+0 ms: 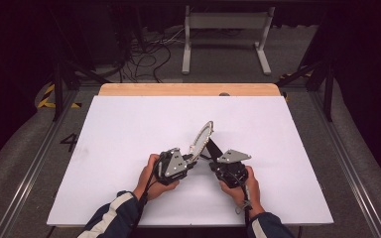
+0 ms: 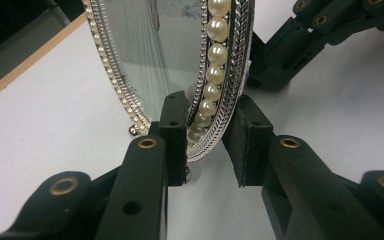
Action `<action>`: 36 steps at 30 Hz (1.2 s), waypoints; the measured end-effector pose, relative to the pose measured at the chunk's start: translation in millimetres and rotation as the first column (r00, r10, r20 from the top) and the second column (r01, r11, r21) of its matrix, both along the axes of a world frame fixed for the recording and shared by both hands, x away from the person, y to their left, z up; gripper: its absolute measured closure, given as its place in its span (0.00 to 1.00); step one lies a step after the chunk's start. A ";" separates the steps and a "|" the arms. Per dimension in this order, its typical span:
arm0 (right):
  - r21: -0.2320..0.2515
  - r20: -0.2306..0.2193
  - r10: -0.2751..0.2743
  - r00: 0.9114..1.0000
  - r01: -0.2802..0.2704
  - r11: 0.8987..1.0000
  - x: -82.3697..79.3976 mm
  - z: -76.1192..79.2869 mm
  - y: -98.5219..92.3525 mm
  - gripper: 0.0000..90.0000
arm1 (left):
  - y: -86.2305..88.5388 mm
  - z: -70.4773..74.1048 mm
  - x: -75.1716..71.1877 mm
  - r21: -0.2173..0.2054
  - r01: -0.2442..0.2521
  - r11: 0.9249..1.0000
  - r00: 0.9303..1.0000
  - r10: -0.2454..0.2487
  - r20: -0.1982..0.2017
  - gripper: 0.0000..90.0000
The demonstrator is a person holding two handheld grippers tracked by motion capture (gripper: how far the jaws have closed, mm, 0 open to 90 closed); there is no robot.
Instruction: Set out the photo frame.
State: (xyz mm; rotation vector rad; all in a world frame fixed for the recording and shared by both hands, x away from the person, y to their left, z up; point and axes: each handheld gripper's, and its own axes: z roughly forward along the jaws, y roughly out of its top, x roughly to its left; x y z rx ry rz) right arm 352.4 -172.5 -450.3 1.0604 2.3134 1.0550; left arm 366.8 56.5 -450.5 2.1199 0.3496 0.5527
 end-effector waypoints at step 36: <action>0.036 0.007 -0.020 1.000 0.019 0.999 14.1 -7.2 -19.0 0.89 | 40.7 14.5 -15.1 -0.038 -0.038 0.999 0.995 0.034 -0.091 0.41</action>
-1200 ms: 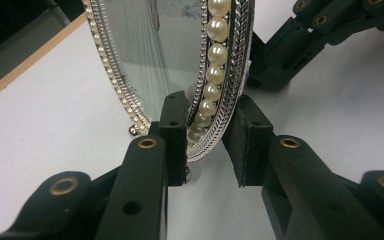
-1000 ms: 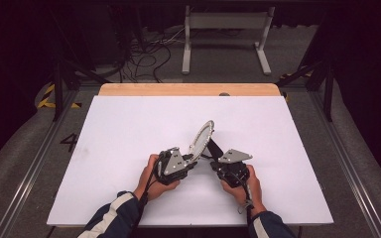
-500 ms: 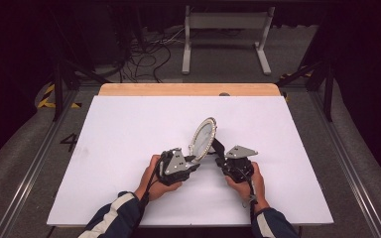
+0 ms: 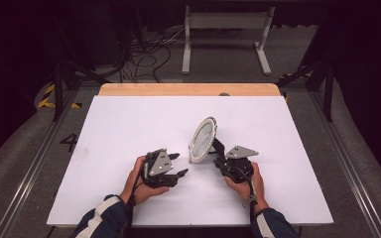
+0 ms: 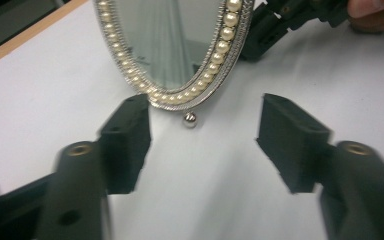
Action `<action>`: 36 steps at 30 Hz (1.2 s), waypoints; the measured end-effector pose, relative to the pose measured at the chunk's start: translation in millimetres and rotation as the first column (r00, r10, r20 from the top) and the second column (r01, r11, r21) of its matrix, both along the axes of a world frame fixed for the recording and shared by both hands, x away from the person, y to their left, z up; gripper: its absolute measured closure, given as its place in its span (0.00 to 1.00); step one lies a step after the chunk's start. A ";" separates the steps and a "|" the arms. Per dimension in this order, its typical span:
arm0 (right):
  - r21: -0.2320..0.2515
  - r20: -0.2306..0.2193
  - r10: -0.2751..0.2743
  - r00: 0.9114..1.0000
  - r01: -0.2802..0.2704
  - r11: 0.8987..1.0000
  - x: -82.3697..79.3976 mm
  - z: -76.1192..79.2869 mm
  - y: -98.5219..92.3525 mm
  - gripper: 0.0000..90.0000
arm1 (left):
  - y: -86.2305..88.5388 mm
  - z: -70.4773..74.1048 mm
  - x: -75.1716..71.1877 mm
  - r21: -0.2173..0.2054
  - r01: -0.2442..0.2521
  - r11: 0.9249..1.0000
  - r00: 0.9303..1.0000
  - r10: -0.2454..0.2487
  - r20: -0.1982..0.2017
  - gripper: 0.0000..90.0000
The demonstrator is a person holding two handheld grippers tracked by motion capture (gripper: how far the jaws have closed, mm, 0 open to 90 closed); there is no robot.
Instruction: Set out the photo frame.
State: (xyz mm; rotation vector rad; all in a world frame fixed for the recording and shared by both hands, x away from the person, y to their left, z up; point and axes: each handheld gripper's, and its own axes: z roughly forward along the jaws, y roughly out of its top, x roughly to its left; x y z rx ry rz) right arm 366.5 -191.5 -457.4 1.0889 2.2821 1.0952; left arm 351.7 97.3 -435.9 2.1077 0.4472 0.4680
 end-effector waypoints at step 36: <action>0.185 0.040 -0.079 0.996 0.070 0.980 0.7 11.2 56.6 0.52 | 68.0 -21.3 -26.7 0.079 -0.087 0.993 0.994 0.092 -0.062 0.20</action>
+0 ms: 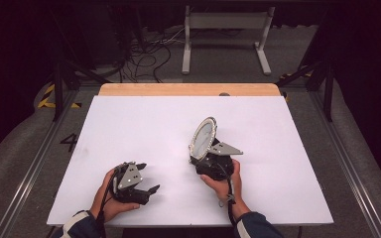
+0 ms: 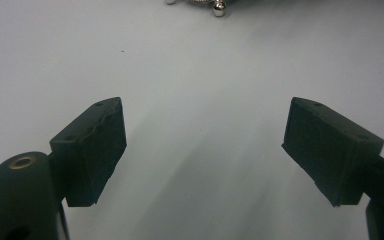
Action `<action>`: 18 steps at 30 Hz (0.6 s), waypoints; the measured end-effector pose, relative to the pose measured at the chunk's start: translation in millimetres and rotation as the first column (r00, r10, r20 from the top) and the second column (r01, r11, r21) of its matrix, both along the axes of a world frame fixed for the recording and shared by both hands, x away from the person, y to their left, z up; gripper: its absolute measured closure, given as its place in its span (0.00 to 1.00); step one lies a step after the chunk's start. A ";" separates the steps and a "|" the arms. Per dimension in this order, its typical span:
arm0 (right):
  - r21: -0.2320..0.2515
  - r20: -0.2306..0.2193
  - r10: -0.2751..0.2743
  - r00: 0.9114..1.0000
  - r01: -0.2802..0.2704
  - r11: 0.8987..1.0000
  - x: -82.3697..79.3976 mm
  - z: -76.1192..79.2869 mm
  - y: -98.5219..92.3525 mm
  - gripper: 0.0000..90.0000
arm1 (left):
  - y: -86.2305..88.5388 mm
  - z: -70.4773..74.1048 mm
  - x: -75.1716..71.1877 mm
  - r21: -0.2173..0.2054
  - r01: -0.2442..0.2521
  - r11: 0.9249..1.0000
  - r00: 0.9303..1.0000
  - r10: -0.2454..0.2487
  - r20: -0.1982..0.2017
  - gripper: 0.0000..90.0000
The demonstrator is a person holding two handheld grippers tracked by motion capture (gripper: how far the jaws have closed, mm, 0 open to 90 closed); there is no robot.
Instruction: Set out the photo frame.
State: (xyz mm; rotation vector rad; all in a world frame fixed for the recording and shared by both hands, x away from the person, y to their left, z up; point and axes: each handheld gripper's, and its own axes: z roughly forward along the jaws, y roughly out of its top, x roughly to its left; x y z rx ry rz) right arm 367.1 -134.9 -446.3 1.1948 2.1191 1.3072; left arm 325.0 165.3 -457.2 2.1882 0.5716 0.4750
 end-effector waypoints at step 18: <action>0.025 -0.022 0.014 1.000 -0.014 1.000 -1.3 -4.6 0.0 0.70 | -2.2 -2.3 -0.3 0.015 -0.006 1.000 1.000 0.006 -0.009 0.19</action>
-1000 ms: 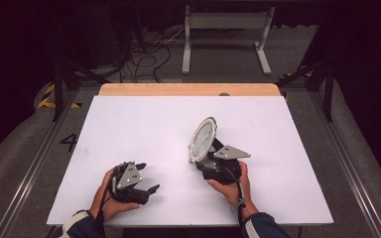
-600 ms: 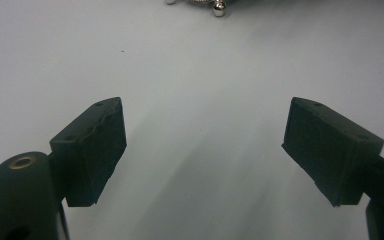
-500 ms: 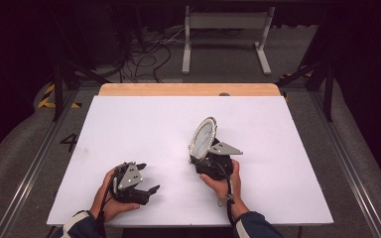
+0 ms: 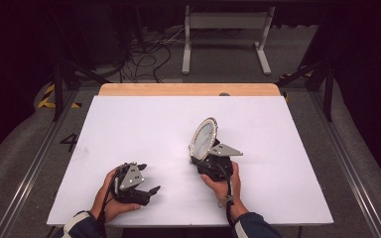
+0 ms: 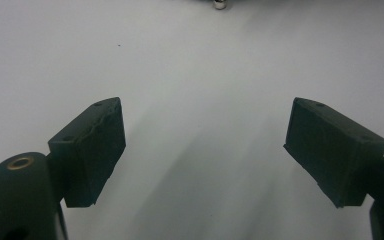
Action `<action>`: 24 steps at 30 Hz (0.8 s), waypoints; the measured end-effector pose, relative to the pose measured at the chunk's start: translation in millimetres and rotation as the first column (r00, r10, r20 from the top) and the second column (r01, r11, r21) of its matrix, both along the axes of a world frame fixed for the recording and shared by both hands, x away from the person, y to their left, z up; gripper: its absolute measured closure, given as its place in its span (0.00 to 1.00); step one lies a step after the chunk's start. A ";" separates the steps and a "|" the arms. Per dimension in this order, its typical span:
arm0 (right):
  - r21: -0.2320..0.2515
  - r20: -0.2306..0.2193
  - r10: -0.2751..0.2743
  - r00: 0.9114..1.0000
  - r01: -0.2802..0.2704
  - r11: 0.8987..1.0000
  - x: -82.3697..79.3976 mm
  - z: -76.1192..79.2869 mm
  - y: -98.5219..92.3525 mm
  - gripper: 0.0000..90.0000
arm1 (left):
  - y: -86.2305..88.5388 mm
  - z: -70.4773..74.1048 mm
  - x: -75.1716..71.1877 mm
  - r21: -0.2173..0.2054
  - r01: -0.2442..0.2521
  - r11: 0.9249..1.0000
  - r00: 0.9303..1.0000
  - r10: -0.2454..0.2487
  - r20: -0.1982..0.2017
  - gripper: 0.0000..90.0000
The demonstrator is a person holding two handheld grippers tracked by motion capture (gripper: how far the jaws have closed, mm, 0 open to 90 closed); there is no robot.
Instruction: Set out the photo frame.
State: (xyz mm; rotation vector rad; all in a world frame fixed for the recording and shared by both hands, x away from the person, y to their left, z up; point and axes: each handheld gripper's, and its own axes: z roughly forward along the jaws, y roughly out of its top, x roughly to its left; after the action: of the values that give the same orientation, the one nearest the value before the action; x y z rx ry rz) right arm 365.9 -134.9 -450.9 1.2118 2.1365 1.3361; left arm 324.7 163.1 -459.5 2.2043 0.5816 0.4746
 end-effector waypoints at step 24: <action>-0.021 -0.015 0.068 0.998 -0.069 0.997 -11.4 5.4 -21.4 0.72 | 6.7 4.5 0.5 -0.020 -0.020 1.000 1.000 0.020 0.011 0.18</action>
State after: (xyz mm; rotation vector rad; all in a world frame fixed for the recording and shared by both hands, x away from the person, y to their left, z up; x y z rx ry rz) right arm 354.4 -156.3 -445.5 1.1530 2.2152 1.3327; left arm 325.2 169.8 -455.0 2.1775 0.6007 0.4894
